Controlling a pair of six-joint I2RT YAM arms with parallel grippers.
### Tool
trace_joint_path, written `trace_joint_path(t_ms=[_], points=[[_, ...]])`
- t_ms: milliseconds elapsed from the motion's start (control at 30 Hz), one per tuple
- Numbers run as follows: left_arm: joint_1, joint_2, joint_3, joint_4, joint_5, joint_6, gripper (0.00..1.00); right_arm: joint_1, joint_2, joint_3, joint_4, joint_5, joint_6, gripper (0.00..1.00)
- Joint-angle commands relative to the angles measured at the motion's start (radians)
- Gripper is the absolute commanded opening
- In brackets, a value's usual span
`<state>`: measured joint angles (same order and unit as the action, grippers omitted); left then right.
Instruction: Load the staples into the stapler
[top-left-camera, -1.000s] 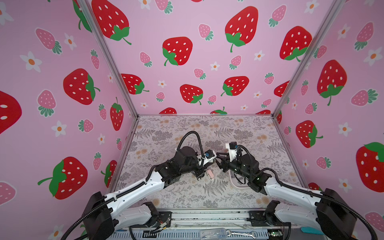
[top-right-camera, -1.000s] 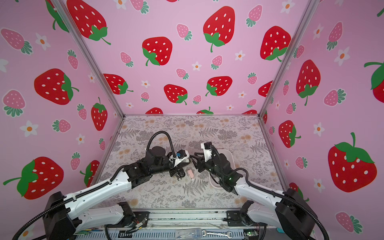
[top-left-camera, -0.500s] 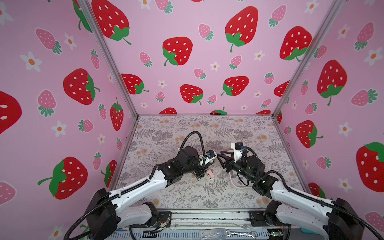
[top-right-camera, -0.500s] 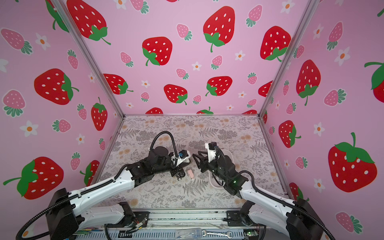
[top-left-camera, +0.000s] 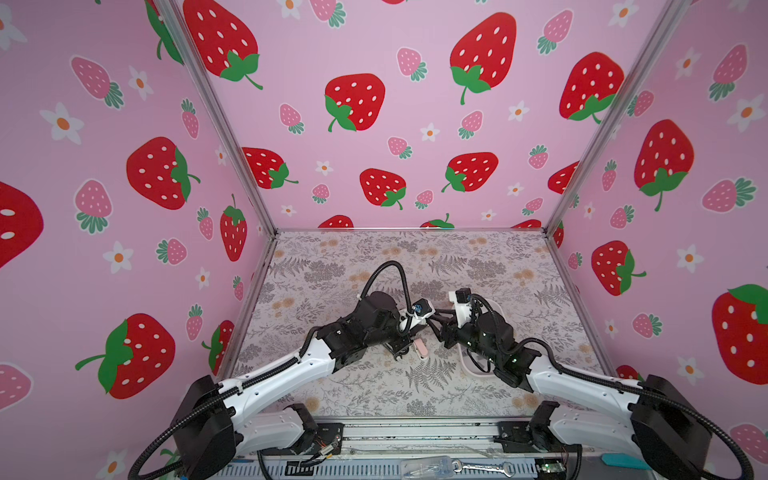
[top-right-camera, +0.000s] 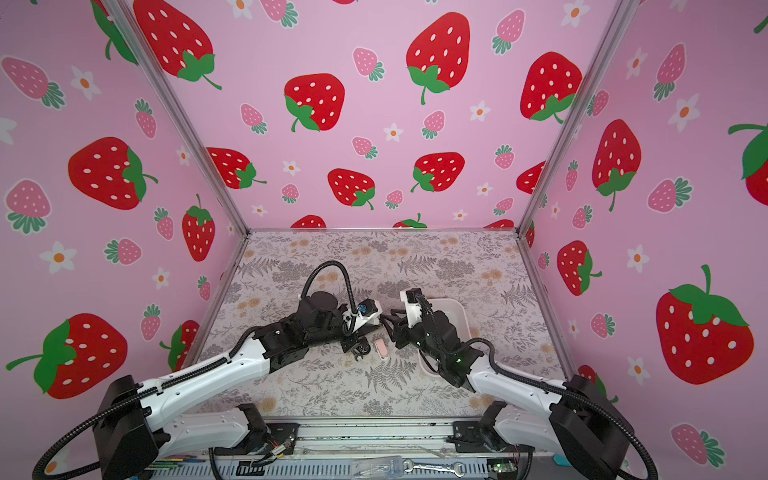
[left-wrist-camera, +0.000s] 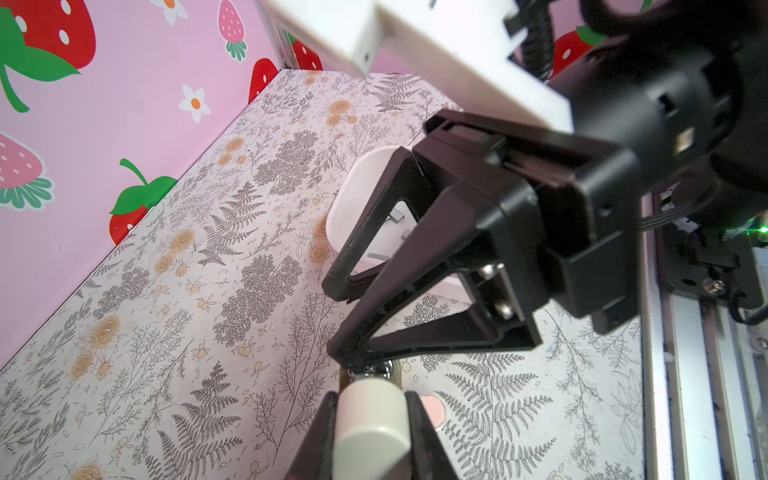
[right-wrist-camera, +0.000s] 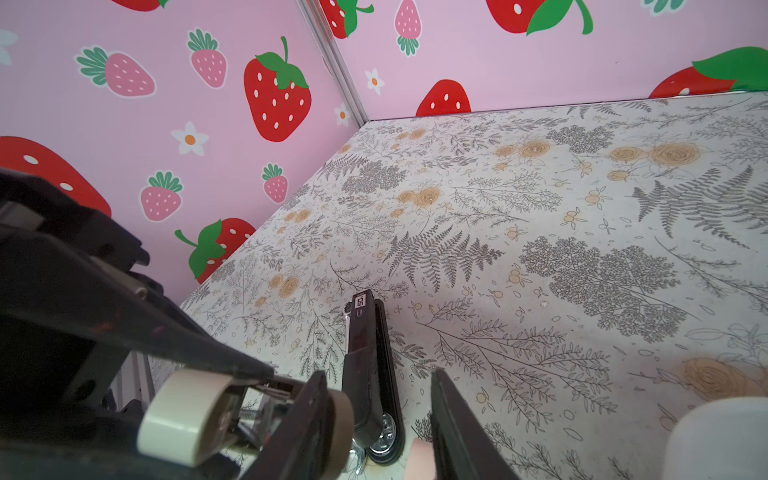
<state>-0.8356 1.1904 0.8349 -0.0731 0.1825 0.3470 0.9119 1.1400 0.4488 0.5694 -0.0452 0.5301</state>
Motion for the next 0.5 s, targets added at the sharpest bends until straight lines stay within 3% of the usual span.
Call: trace_joint_path(t_ms=[0,467], points=[[-0.002,-0.032,0.058,0.023,0.009,0.025,0.00,0.008,-0.011,-0.013,0.022,0.024,0.012,0.43],[-0.003,-0.110,0.039,0.068,0.048,0.024,0.00,0.022,0.056,-0.029,0.088,-0.025,-0.006,0.43]])
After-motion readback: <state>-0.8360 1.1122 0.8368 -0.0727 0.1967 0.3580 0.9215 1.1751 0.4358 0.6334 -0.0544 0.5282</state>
